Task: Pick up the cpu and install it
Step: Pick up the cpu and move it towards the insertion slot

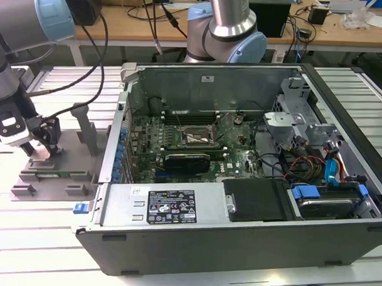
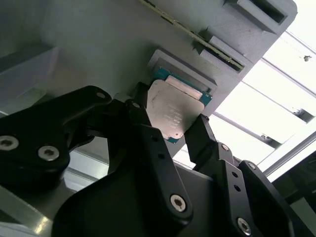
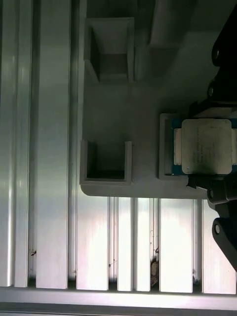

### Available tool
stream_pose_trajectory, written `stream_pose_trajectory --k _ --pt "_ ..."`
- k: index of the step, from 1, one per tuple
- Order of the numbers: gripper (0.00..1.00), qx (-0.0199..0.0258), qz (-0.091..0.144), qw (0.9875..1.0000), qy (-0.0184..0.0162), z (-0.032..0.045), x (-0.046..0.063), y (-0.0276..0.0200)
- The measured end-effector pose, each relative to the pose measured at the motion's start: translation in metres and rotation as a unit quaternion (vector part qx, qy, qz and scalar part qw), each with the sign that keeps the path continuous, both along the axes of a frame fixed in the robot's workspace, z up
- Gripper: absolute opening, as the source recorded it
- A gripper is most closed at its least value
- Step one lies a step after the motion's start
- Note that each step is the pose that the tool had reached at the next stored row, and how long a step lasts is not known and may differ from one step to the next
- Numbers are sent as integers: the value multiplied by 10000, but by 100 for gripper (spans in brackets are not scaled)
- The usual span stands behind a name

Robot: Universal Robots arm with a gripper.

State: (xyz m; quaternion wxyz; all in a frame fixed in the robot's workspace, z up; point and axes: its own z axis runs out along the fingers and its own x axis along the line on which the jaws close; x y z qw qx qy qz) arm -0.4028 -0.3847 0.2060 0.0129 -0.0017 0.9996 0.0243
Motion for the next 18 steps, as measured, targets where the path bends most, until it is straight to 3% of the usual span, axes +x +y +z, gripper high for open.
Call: stream_pose_trajectory --k 18 --pt "55 0 1 10000 0 339 1 2"
